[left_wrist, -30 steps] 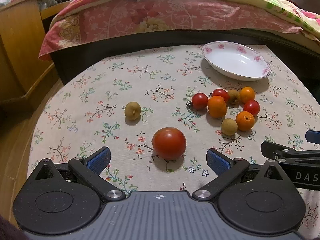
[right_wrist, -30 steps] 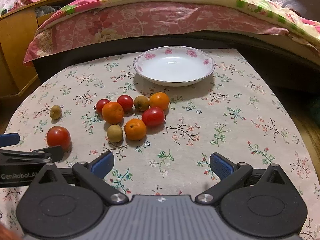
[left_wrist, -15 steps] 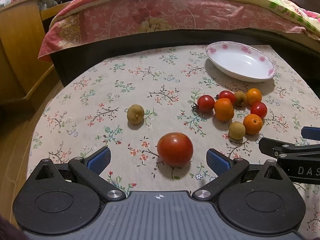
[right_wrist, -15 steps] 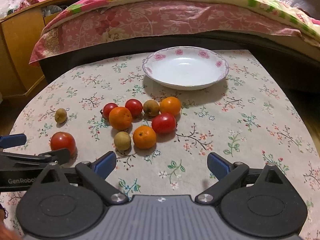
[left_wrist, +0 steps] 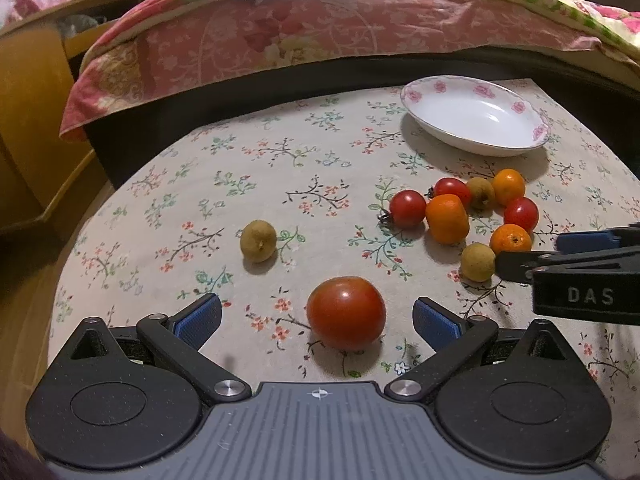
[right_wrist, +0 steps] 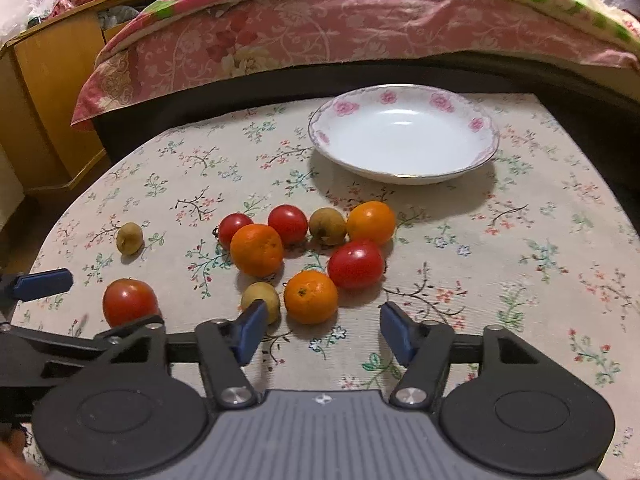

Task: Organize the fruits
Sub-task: 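Move both grippers toward the fruits, left toward the large red tomato, then grasp the large red tomato with the left gripper while the right grasps a small orange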

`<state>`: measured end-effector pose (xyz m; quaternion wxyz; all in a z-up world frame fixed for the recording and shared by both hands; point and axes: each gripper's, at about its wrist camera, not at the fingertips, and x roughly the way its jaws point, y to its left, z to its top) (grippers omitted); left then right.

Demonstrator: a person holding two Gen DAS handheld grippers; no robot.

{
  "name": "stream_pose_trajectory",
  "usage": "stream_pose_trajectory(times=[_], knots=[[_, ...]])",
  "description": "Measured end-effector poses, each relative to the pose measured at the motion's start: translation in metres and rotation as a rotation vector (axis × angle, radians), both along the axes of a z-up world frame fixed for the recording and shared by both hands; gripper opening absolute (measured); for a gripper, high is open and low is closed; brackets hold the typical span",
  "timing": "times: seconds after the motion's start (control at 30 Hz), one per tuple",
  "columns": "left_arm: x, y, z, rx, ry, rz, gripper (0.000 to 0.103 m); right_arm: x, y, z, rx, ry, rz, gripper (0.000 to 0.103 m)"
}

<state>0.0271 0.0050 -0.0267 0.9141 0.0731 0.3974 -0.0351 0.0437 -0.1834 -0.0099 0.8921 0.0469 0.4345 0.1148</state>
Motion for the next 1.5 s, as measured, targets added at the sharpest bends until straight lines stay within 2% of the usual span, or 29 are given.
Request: stream_pose_trajectory(times=[0.17,0.53,0.73,1.0,1.07,1.17,1.33,1.5], knots=[[0.007,0.004,-0.005,-0.061,0.028,0.002,0.100,0.004,0.001,0.002,0.011,-0.025,0.016,0.057],[0.012,0.010,-0.015,-0.114,0.067,0.006,0.089,0.008,-0.010,0.002,0.077,0.014,-0.003,0.048],[0.014,0.008,-0.016,-0.098,0.061,-0.003,0.089,0.011,-0.008,-0.004,0.062,0.027,0.001,0.046],[0.015,0.002,-0.018,-0.082,0.047,-0.022,0.090,0.019,0.008,-0.006,-0.004,-0.006,0.040,0.046],[0.016,0.002,-0.018,-0.082,0.042,-0.026,0.090,0.019,0.011,-0.006,-0.023,-0.010,0.050,0.044],[0.017,0.000,-0.018,-0.079,0.038,-0.031,0.090,0.016,0.016,-0.006,-0.044,-0.018,0.074,0.034],[0.016,-0.004,-0.016,-0.083,0.031,-0.068,0.077,0.012,0.016,-0.007,-0.054,-0.029,0.094,0.031],[0.014,-0.006,-0.015,-0.083,0.029,-0.096,0.070,0.007,0.012,-0.006,-0.057,-0.021,0.094,0.031]])
